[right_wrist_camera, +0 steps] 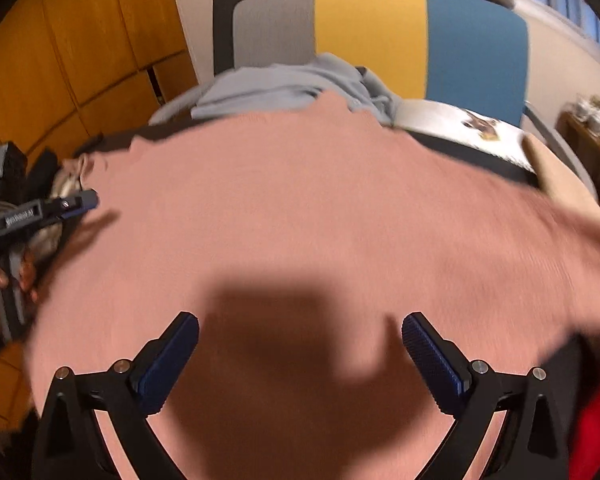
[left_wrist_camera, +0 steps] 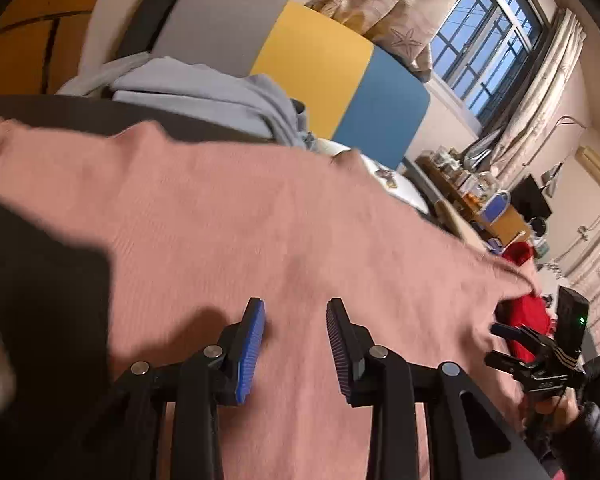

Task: Fold clothes

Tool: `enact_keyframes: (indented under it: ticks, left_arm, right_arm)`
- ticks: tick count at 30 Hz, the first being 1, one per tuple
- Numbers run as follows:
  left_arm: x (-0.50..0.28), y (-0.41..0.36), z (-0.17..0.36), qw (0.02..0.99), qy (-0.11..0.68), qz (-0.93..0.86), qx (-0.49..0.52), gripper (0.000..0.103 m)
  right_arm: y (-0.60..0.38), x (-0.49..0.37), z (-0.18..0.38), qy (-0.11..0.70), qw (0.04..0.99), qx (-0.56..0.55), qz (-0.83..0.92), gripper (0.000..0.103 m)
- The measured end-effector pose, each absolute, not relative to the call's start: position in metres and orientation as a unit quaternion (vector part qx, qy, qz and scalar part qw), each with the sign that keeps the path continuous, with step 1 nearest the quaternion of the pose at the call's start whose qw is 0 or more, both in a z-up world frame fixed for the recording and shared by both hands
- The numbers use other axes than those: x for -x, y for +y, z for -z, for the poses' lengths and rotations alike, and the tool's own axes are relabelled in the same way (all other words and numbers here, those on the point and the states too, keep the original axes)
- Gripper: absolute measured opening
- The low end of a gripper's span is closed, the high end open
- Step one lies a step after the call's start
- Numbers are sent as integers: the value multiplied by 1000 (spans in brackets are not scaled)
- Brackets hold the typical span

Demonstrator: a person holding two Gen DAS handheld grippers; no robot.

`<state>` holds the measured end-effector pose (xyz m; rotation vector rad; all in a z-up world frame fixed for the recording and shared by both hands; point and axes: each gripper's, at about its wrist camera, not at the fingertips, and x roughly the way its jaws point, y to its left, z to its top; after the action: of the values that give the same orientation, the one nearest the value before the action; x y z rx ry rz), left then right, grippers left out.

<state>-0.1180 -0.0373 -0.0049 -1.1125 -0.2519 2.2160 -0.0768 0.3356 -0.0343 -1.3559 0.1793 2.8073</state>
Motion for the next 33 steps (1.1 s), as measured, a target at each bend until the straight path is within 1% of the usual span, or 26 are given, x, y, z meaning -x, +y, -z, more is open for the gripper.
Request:
enact_keyframes:
  ticks: [3,4,9,11,15,17,19,21,22,24,26,28,31,33]
  left_arm:
    - [92,-46,18,298,-59,-849,433,32]
    - [84,-50,18,298,-44,-858,416,32]
    - [77,-48,17,297,15,-865,404,32]
    - [79,-49,16,297,16,-862,410,32]
    - [84,-53,5,291,-35,-856,426,33]
    - [79,-48,-4,299,-57,-856,417,34]
    - [73,-33,-12,317,-43,-856,406,35]
    - [64,-12,-18,344,-13,-849,401,36]
    - [60,1,-19,359,7,-843,400,38]
    - [54,23,-18,381,33,-834,398,39]
    - [51,43,-16,403,46,-821,402,40]
    - [52,59,-12,417,57,-809,410,41]
    - [55,69,-3,419,69,-799,426,42]
    - [54,69,0,420,66,-796,432,42]
  right_arm:
    - [335,40,55,58,42,452,-889,103]
    - [334,29,60,47,54,449,-891,103]
    - [344,0,65,43,67,421,-903,103]
    - [350,0,64,55,65,419,-904,103]
    - [354,1,61,68,56,425,-901,103]
    - [361,-4,55,105,46,420,-900,103]
    - [378,-19,44,154,52,396,-904,103]
    - [400,-36,32,184,77,362,-911,103]
    - [418,-48,21,199,108,339,-913,103]
    - [445,-66,1,201,181,316,-909,103]
    - [468,-77,-23,148,265,307,-902,103]
    - [484,-75,-38,58,304,322,-895,103]
    - [500,-61,-38,-110,323,366,-866,102]
    - [506,-51,-32,-214,325,388,-835,96]
